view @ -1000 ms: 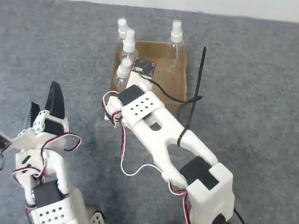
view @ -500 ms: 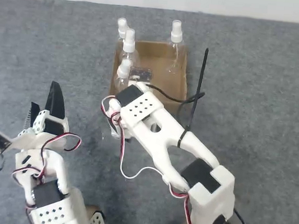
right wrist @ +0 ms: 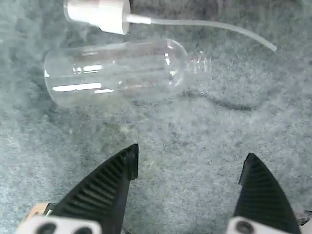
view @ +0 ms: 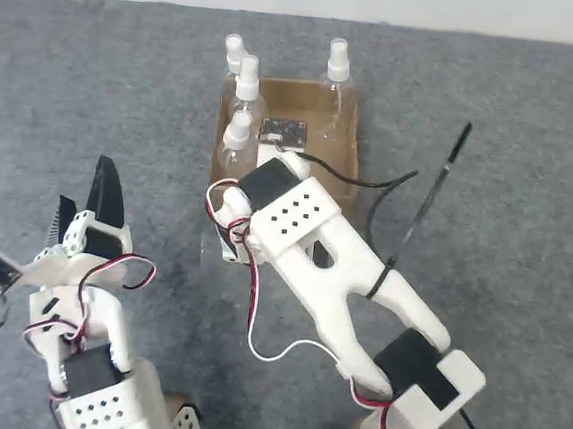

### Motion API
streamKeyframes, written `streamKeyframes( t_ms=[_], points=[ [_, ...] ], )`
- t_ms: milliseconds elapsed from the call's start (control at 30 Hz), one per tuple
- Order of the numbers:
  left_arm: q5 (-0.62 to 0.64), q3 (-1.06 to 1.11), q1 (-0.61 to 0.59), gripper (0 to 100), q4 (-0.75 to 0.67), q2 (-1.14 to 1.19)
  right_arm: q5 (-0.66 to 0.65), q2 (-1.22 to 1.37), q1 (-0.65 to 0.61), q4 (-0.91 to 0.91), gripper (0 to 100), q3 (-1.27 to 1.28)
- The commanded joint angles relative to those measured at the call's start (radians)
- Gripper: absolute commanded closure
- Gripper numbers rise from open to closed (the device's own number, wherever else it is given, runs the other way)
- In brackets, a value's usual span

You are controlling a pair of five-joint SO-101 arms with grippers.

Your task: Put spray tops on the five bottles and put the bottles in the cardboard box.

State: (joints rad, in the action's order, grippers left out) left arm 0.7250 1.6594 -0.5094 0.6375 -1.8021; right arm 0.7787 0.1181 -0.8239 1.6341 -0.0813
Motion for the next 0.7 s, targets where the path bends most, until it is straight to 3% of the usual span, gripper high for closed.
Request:
streamKeyframes(
  t_ms=[0, 667],
  points=[
    [0.005, -0.035, -0.003, 71, -0.034, -0.017, -0.008, -0.071, 0.012, -0.053, 70.4, -0.005],
    [0.005, -0.035, -0.002, 71, -0.034, -0.017, 0.038, 0.213, 0.030, -0.427, 70.5, -0.009]
  ],
)
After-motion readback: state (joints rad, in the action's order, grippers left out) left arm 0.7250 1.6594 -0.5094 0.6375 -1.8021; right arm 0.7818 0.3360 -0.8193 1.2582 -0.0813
